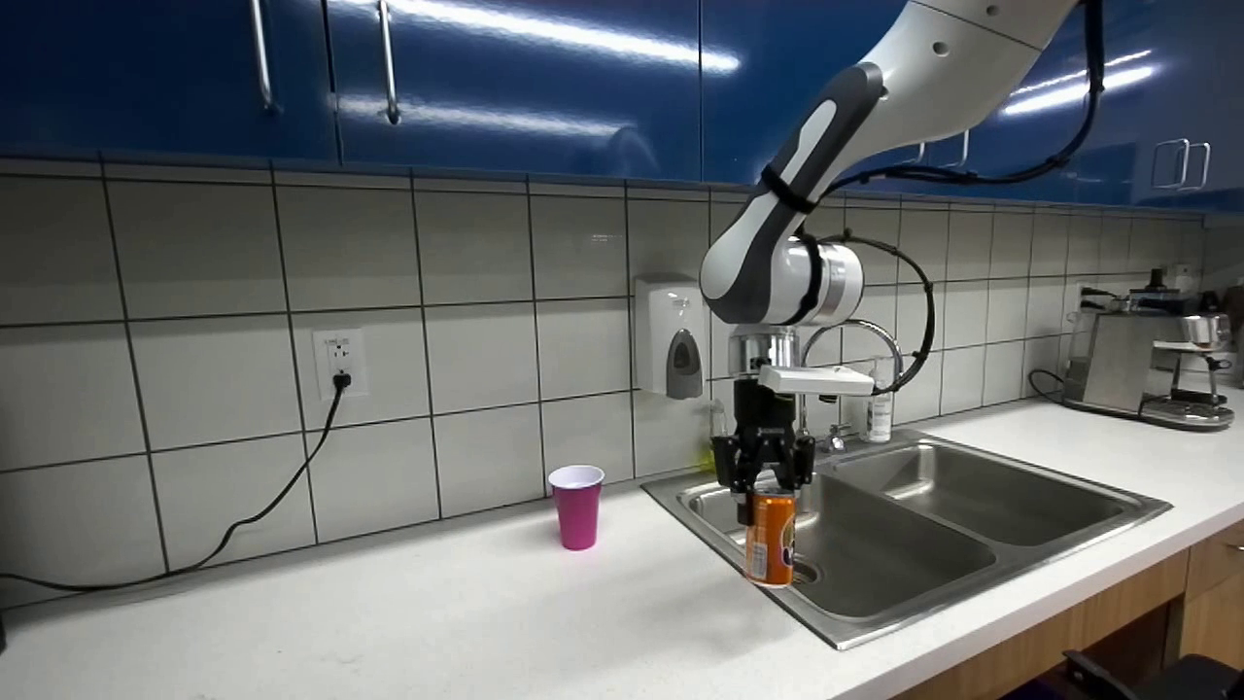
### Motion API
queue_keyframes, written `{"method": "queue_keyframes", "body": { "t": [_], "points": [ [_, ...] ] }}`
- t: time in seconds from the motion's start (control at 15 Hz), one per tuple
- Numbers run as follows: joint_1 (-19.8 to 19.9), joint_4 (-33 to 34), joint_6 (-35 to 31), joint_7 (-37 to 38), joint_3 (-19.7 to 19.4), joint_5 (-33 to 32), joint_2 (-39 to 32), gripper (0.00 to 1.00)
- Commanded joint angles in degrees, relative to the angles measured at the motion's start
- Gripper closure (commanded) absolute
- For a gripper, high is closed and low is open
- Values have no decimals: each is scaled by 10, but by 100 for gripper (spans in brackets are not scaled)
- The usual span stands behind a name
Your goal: Remove the can from the sink
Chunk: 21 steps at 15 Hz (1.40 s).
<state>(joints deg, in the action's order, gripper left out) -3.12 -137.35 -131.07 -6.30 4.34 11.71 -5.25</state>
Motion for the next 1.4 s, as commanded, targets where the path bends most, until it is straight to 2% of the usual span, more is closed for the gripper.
{"method": "queue_keyframes", "body": {
  "t": [0.0, 0.53, 1.33],
  "points": [
    [-13, -12, -5, -18, 19, 45, 22, 62],
    [-42, 3, -58, -14, 45, 80, -14, 62],
    [-51, 7, -206, 22, 53, 31, -98, 62]
  ]
}}
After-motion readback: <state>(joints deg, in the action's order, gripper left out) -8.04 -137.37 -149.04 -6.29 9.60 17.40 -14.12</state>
